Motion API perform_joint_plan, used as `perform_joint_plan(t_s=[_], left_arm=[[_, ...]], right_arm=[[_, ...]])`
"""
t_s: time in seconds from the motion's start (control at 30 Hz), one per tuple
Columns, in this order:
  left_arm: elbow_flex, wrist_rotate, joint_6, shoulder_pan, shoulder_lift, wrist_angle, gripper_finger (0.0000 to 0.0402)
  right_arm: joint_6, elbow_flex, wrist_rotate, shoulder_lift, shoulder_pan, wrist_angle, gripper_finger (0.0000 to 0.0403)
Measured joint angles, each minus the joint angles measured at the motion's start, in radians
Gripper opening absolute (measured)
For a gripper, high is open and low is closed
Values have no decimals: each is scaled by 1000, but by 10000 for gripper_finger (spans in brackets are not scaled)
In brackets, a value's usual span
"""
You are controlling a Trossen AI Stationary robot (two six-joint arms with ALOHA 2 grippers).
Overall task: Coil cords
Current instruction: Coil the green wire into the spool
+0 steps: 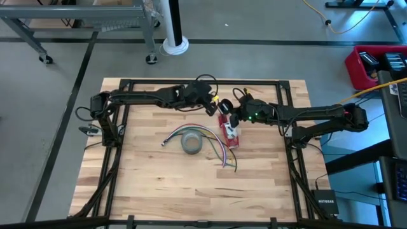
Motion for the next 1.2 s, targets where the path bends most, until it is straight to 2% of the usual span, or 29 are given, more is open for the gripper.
perform_joint_plan(t_s=[0.2,0.57,0.77,1.03,1.2], left_arm=[[0,90,-36,-30,0,75,0],[0,90,-76,-49,-2,23,0],[0,103,-57,-49,-2,24,0],[0,99,-61,-44,-5,-36,0],[0,97,-60,-45,-5,-11,0]], right_arm=[[-1,0,46,6,-1,20,3],[-2,0,42,64,0,58,3],[0,0,123,64,-1,66,3],[0,0,145,63,-1,62,3],[0,0,148,63,-2,67,3]])
